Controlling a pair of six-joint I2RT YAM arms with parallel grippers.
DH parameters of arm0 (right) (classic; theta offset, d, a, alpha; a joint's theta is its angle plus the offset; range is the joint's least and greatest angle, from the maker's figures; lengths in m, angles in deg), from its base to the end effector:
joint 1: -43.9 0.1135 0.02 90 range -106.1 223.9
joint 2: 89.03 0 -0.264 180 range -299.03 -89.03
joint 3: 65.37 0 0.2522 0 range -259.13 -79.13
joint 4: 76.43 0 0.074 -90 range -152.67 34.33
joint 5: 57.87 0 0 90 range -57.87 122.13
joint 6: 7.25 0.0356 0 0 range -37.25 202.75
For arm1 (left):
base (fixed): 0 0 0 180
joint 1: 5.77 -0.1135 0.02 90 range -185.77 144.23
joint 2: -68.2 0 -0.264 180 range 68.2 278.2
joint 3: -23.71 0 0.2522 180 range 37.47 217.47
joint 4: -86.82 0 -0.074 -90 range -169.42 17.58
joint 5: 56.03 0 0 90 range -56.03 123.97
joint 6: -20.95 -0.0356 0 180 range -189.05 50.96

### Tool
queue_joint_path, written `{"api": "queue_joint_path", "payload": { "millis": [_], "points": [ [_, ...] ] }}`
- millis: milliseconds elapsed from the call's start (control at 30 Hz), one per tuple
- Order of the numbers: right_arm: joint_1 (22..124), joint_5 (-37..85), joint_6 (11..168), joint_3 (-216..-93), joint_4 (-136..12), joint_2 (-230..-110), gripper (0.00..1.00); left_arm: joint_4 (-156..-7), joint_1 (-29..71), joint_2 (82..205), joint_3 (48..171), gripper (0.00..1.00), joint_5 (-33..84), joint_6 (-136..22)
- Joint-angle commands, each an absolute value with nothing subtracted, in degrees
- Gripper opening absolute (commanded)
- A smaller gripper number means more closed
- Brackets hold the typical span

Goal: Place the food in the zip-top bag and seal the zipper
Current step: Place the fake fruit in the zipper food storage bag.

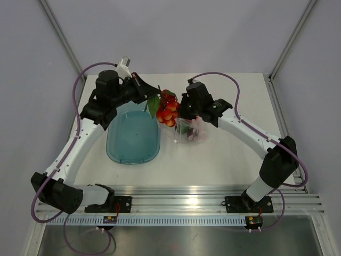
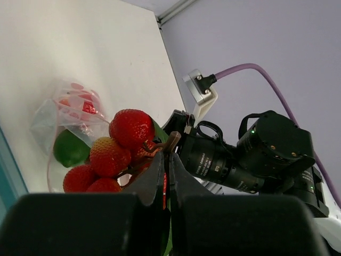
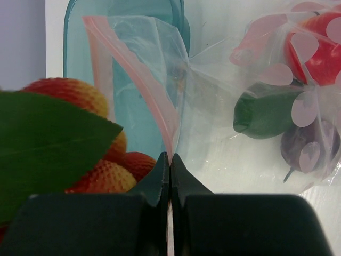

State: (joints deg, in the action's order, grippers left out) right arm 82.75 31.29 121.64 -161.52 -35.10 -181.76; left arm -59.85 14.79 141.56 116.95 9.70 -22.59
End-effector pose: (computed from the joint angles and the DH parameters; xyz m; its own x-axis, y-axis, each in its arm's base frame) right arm 0.2884 0.2330 0.3249 -0.7719 0.1843 -0.6084 -0.1948 0.8424 0.5024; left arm 0.2618 -0.1138 0.4274 -0.6534 -0.4607 -0.6007 0.3205 0.5505 -0.7709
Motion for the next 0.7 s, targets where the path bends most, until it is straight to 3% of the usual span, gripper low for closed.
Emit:
{"api": "queue_joint_path", "payload": {
  "millis": [0,667],
  "points": [
    [83.5,30.3,122.6,-162.8,-38.0,-178.9,0.0,-67.1,15.1,141.6,114.0,0.0,8.1,-20.8],
    [83.5,26.3,123.8,-162.7,-39.8,-177.1,0.0,-71.7,15.4,146.3,107.5,0.0,8.7,-21.8]
  ]
}}
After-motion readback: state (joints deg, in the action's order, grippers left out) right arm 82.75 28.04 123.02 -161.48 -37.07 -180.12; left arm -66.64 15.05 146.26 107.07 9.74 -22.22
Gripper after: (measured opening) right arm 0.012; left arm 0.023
